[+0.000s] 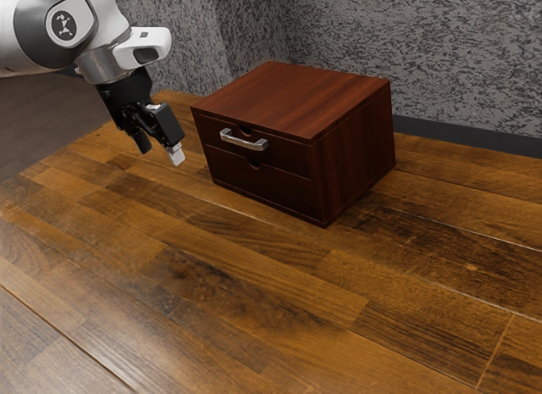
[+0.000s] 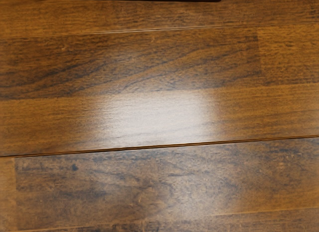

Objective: Pull the drawer handle with one arm to open the drawer

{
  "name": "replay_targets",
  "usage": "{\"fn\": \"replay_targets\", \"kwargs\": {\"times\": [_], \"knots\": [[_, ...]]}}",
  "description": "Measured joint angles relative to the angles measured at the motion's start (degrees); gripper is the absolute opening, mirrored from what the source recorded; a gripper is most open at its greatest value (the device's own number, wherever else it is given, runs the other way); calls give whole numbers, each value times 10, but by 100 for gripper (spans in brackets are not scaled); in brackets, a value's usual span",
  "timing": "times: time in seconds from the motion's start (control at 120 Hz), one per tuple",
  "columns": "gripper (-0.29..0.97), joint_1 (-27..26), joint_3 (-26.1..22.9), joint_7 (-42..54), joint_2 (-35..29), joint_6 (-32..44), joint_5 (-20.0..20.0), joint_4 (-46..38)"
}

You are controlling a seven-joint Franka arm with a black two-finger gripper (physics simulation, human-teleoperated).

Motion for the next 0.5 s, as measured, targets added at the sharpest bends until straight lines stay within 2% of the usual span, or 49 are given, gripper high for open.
{"fn": "replay_targets", "kwargs": {"times": [0.208,0.308,0.425,0.5], "knots": [[68,1,0,0,0,0,0,0],[68,1,-3,13,-9,-1,2,47],[68,16,-35,97,-20,7,2,101],[68,4,-46,174,-18,16,4,108]]}}
